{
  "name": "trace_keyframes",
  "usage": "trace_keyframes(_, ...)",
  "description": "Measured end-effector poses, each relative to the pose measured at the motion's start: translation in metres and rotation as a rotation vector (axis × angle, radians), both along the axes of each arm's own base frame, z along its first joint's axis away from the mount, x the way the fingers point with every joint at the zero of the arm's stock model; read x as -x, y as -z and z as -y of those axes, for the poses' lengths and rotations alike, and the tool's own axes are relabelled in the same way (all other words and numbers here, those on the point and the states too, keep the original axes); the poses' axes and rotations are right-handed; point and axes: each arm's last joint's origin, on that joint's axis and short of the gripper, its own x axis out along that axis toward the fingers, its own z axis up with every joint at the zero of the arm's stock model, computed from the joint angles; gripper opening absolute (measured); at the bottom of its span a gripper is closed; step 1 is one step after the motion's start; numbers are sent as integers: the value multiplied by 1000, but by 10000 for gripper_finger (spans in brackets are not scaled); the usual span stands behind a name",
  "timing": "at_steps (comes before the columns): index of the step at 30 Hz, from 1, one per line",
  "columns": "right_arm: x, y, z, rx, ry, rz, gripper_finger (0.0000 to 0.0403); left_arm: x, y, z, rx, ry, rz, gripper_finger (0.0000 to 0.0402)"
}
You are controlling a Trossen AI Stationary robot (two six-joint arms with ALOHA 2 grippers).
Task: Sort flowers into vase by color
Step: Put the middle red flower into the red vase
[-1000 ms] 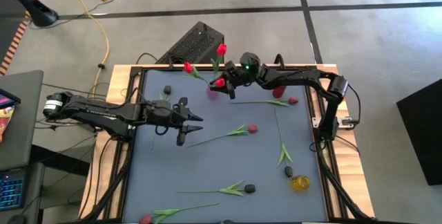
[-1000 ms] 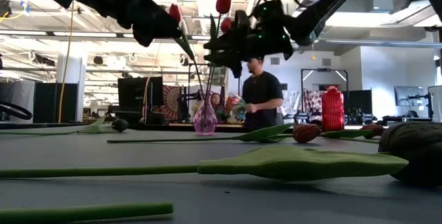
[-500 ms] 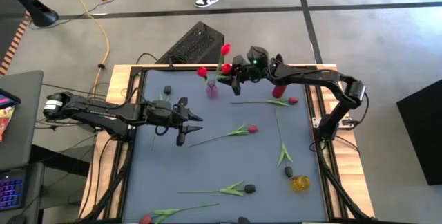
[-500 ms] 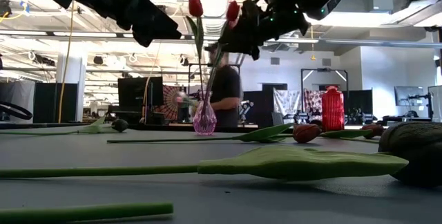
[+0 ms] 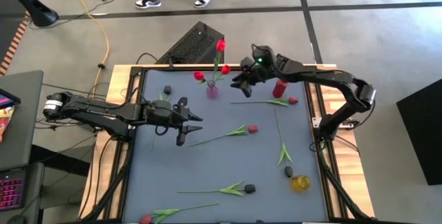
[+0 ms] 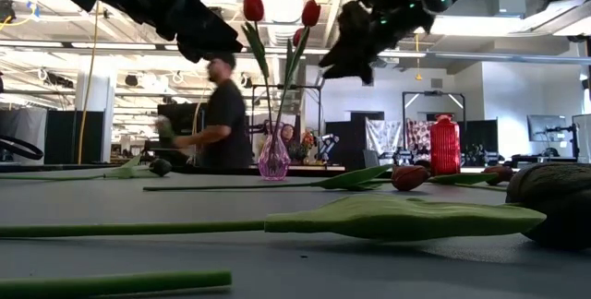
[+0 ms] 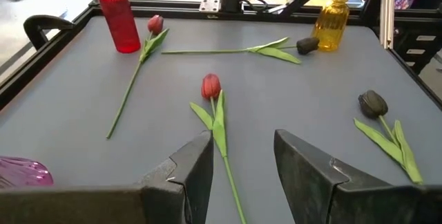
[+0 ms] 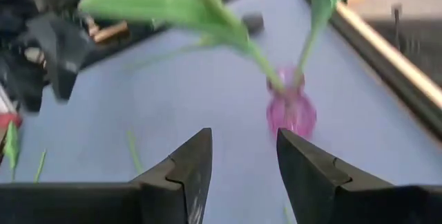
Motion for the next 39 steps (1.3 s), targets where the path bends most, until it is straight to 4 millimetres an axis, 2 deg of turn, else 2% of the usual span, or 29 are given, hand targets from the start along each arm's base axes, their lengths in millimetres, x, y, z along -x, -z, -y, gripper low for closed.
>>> trace_keyframes(6,34,-8,-19,-111,2,-190,188,-6,2,5,34,56,18,141)
trace_keyframes(9,48,-14,-38,-173,-14,-269,188,-17,10,15,40,110,29,141)
trace_keyframes(14,61,-21,-75,-216,-52,-397,188,-41,35,25,21,138,2,141)
trace_keyframes(18,67,-26,-109,-186,-92,-468,187,-64,53,27,41,106,-64,141)
trace_keyframes(21,69,-30,-134,-101,-98,-494,187,-83,68,27,29,72,-139,141)
trace_keyframes(26,78,-33,-167,15,-102,-496,187,-110,90,24,-69,-1,-314,141)
trace_keyframes(32,87,-28,-190,87,-67,-491,187,-125,103,13,-98,-71,-413,141)
trace_keyframes(39,90,-15,-200,106,-76,-498,187,-127,122,7,-16,-62,-458,141)
